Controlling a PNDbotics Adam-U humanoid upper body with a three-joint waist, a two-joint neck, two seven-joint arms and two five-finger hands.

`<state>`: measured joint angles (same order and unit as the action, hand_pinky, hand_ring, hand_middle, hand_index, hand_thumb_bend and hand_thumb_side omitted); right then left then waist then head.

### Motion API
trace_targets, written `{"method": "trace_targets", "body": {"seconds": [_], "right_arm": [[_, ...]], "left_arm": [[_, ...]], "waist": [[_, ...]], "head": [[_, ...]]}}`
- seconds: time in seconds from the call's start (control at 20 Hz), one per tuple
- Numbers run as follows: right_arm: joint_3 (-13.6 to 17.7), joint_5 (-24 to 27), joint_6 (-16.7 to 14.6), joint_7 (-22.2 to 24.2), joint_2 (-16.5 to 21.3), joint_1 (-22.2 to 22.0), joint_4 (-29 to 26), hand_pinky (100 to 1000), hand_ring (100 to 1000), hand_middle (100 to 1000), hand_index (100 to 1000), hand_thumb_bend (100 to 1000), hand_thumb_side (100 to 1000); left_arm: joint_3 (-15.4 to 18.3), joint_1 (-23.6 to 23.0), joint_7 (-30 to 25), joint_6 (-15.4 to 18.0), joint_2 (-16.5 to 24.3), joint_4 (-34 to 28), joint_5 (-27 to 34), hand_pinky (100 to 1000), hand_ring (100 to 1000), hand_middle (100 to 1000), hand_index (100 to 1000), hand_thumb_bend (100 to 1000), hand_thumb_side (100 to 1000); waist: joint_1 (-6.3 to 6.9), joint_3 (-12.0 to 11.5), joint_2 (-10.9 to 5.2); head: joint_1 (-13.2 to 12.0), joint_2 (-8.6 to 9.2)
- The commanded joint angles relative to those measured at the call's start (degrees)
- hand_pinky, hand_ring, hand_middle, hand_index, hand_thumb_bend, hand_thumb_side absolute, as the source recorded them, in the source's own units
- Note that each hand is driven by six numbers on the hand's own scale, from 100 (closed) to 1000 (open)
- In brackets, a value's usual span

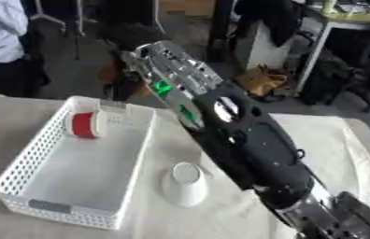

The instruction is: Pick up objects on the table and place them in the box.

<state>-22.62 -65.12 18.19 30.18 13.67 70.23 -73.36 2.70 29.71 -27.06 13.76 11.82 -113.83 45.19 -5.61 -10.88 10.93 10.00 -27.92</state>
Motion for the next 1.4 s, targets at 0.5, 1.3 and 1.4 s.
{"method": "trace_targets", "body": {"seconds": [0.5, 1.3, 1.4], "right_arm": [[6.22, -7.78, 1.2, -12.05, -6.66, 1.85, 11.9, 100, 355, 398, 455, 100, 148], [5.45, -4.46, -5.57, -14.88, -9.69, -0.82, 16.39, 485, 620, 626, 709, 137, 844], [5.56, -4.07, -6.63, -14.17, -9.62, -0.83, 16.13, 579, 685, 686, 758, 175, 931]], "left_arm": [[-0.82, 3.69, -1.45, 0.04, -0.02, -0.76, 1.07, 918, 753, 715, 789, 100, 880], [-0.87, 4.77, -2.1, -0.13, -0.26, -0.76, 1.41, 917, 750, 714, 789, 100, 880], [-0.86, 4.81, -2.03, -0.1, -0.25, -0.76, 1.47, 918, 750, 714, 789, 100, 881]], "waist": [[-0.98, -6.04, 1.54], [-1.33, -6.93, 2.52], [-1.29, -6.83, 2.5]], "head": [[4.71, 2.87], [4.9, 3.16], [4.65, 3.1]]}}
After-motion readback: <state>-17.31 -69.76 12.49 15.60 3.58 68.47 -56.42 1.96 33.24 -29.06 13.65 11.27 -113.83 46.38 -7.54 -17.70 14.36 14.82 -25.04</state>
